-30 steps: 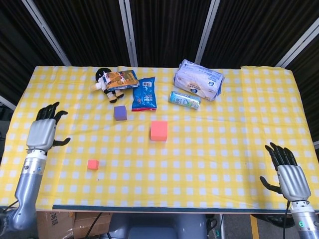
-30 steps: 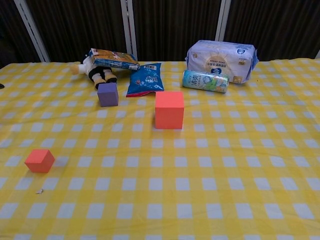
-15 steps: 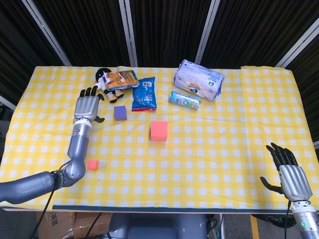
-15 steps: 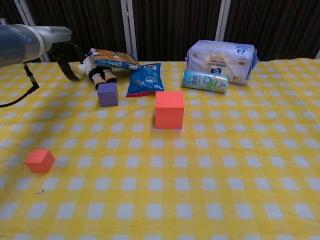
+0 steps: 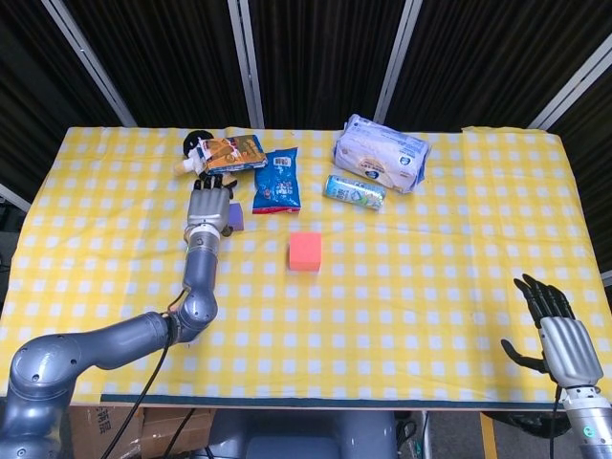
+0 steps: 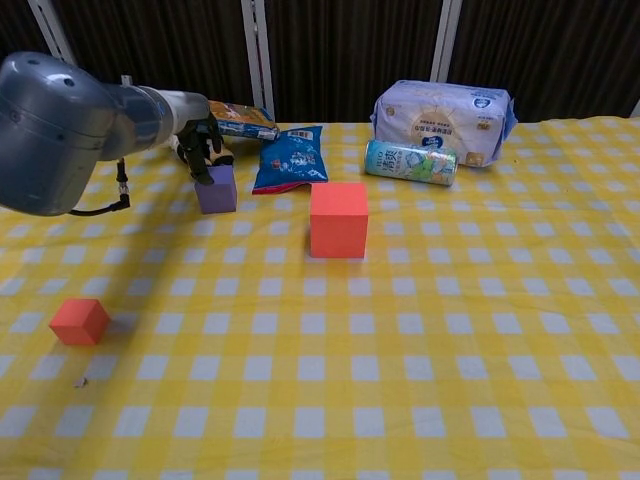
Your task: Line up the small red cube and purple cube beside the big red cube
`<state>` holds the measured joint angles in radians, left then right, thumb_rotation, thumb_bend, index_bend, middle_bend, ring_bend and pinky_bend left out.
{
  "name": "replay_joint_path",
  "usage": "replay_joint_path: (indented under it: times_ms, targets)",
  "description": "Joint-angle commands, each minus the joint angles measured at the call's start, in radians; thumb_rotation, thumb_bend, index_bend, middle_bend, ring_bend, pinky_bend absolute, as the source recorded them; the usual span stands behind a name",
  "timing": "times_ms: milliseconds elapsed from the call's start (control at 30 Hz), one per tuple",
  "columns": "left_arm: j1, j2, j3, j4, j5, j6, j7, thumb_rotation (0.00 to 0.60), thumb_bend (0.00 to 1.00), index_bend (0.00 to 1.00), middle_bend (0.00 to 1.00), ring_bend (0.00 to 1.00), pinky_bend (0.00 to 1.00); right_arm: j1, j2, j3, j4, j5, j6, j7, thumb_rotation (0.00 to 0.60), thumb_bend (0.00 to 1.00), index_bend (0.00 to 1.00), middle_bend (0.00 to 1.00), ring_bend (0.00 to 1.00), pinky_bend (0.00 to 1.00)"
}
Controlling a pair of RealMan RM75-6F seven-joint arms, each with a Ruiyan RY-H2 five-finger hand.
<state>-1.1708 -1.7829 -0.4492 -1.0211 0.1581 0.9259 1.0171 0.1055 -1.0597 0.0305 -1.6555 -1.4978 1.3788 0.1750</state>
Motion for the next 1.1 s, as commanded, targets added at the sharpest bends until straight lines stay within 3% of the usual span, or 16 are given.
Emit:
replay_joint_path:
  times_ms: [33, 800, 1100]
  targets:
    - [-0.029, -0.039, 0.005, 0.054, -0.006, -0.013, 0.01, 0.6, 0.3, 0.27, 0.0, 0.0, 0.0, 0.0, 0.001, 0.0, 0.0, 0.0, 0.0, 0.002, 0.6, 0.34, 0.0, 0.0, 0.0, 0.0]
    - [-0.052, -0.111, -0.001, 0.2, -0.034, -0.052, 0.054, 0.6, 0.31, 0.26, 0.0, 0.0, 0.0, -0.005, 0.003, 0.0, 0.0, -0.002, 0.01, 0.006, 0.6, 0.34, 0.0, 0.0, 0.0, 0.0]
    - [-0.054, -0.135, 0.002, 0.236, -0.026, -0.06, 0.071, 0.6, 0.35, 0.38, 0.0, 0.0, 0.0, -0.008, 0.004, 0.004, 0.003, -0.002, 0.019, 0.018, 0.6, 0.34, 0.0, 0.0, 0.0, 0.0]
